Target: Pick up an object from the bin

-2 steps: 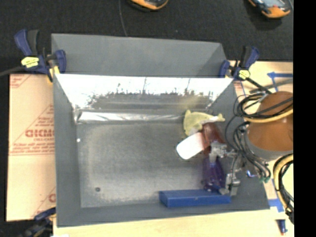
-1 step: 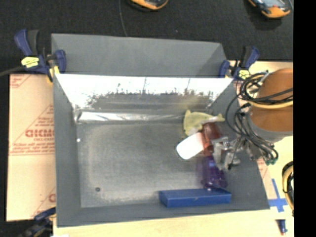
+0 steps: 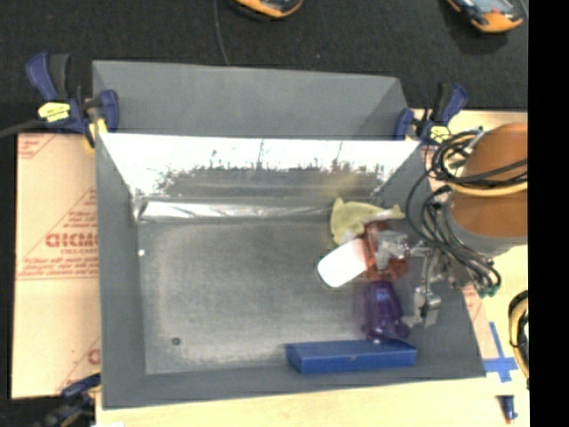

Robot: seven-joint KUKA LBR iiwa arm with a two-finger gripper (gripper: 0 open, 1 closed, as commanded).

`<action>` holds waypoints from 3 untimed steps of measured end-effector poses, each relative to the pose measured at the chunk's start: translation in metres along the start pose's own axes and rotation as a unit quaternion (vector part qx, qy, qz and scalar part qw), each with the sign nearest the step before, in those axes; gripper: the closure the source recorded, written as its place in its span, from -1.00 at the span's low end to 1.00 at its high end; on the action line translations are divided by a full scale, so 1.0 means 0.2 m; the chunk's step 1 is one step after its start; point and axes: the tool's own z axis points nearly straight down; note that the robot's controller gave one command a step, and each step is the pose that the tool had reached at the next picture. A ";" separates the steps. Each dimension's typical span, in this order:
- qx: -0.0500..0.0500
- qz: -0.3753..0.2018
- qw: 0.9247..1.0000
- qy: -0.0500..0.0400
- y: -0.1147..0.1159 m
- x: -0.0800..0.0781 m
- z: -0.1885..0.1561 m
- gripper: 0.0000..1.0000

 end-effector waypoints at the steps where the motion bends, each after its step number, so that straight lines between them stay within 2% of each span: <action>1: 0.000 0.000 1.000 0.000 0.00 0.00 0.00 -1.00; 2: 0.003 -0.021 1.000 -0.004 0.03 -0.02 0.12 -1.00; 3: 0.000 -0.026 1.000 0.000 0.06 -0.01 0.35 -1.00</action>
Offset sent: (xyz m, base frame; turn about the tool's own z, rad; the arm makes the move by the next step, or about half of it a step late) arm 0.0011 0.0356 -0.1041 -0.1829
